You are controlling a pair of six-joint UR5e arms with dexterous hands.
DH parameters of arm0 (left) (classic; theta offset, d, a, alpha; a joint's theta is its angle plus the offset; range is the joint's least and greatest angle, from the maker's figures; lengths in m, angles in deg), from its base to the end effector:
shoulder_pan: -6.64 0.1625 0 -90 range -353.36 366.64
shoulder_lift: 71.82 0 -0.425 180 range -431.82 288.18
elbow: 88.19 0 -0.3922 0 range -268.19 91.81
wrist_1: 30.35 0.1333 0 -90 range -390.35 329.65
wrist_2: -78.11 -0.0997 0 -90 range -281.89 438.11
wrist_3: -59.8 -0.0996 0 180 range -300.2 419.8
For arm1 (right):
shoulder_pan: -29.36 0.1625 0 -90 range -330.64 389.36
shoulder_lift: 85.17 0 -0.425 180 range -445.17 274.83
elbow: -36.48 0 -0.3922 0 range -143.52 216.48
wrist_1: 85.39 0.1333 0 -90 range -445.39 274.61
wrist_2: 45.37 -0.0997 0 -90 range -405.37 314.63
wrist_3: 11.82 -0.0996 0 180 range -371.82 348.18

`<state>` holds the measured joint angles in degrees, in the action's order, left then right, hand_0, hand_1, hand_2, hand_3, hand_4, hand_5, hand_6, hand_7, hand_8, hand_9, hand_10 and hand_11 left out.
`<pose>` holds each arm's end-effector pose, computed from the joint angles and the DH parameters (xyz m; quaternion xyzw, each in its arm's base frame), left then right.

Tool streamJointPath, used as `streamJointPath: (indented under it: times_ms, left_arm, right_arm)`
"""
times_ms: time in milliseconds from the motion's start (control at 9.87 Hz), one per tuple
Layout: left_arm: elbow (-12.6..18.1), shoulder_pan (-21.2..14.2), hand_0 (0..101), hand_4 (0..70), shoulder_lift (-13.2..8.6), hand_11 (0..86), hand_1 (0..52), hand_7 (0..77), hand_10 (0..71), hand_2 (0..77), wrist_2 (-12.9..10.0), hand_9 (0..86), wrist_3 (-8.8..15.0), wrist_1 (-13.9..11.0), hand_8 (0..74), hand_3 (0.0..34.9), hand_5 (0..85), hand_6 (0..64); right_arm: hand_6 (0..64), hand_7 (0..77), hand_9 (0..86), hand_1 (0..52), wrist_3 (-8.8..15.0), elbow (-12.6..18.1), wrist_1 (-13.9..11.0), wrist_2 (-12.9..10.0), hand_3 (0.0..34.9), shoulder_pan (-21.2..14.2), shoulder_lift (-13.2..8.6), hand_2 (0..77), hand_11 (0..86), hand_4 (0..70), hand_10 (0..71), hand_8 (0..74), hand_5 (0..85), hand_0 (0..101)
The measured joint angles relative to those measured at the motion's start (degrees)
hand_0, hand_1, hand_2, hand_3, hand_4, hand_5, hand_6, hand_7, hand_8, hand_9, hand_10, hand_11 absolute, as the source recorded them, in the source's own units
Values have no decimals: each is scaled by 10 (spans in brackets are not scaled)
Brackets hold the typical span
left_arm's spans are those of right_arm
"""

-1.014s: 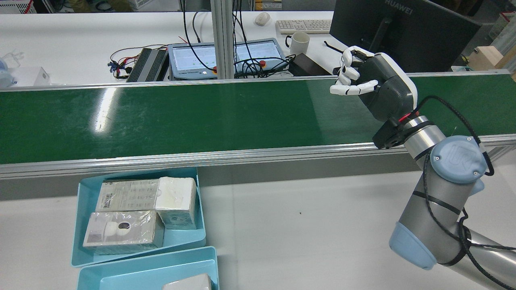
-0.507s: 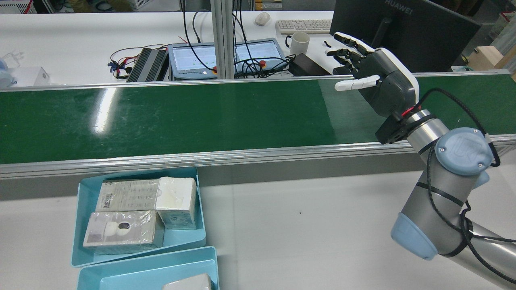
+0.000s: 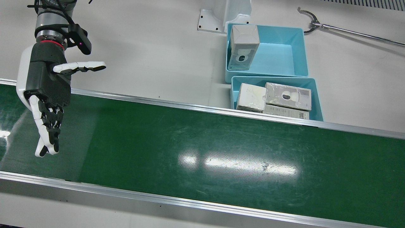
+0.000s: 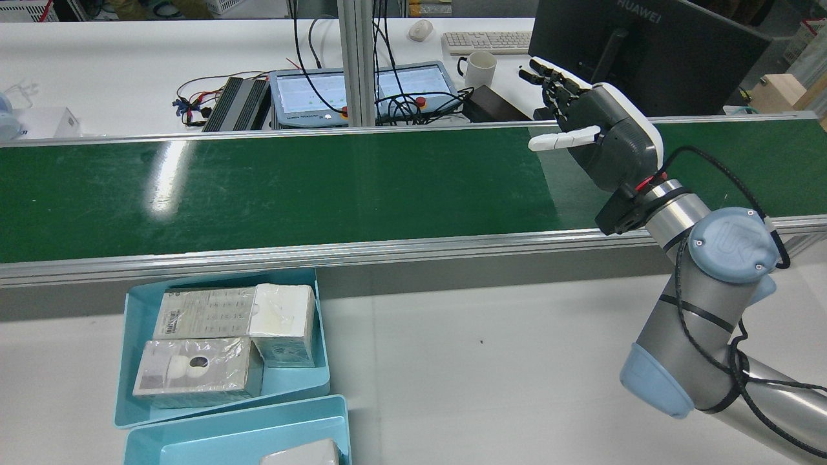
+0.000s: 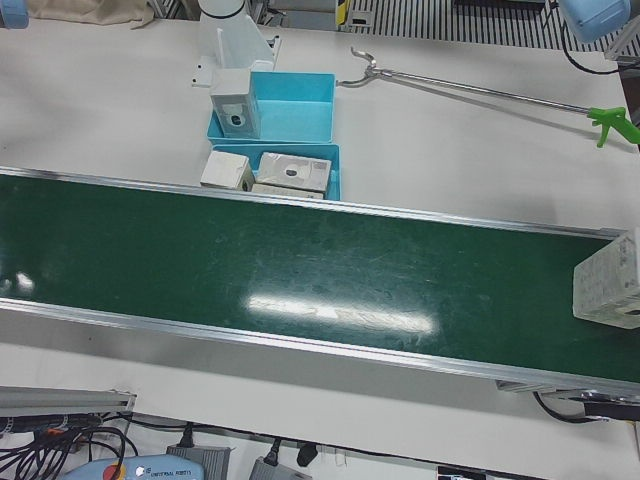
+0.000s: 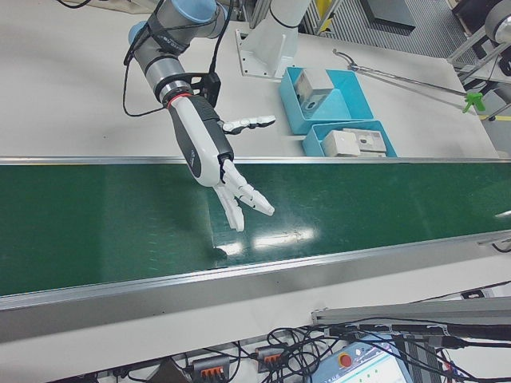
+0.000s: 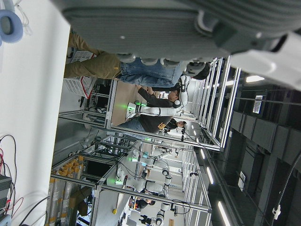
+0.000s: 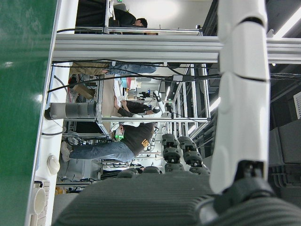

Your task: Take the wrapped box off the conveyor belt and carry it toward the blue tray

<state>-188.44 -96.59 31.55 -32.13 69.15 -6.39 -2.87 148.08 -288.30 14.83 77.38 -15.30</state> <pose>-0.2222 -0.5132 0.5191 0.1010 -0.6979 0.7089 0.0152 -0.2340 -0.5333 0.3670 -0.0799 -0.7960 0.5977 0.0530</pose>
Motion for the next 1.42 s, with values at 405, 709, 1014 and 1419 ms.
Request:
streamJointPath:
  times_ms: [405, 709, 1014, 1419]
  left_arm:
    - [0, 0, 0, 0, 0, 5, 0, 5, 5, 11, 0, 0, 0, 0, 5, 0, 11, 5]
    - [0, 0, 0, 0, 0, 0, 0, 5, 5, 5, 0, 5, 0, 0, 5, 0, 11, 5]
    - [0, 0, 0, 5, 0, 5, 0, 5, 0, 11, 0, 0, 0, 0, 5, 0, 11, 0]
    - [0, 0, 0, 5, 0, 5, 0, 5, 5, 11, 0, 0, 0, 0, 5, 0, 11, 5]
  right_arm:
    - [49, 125, 11, 136, 0, -7, 1, 0, 0, -4, -4, 65, 16, 87, 0, 5, 76, 482]
    - [49, 131, 33, 125, -3, -13, 17, -1, 0, -3, -4, 65, 11, 93, 0, 16, 60, 476]
    - [60, 153, 27, 125, -6, -18, 45, 6, 0, 1, -3, 71, 11, 109, 0, 27, 87, 476]
    - [55, 158, 27, 136, -5, -32, 50, 9, 0, -4, -10, 82, 11, 109, 0, 27, 93, 476]
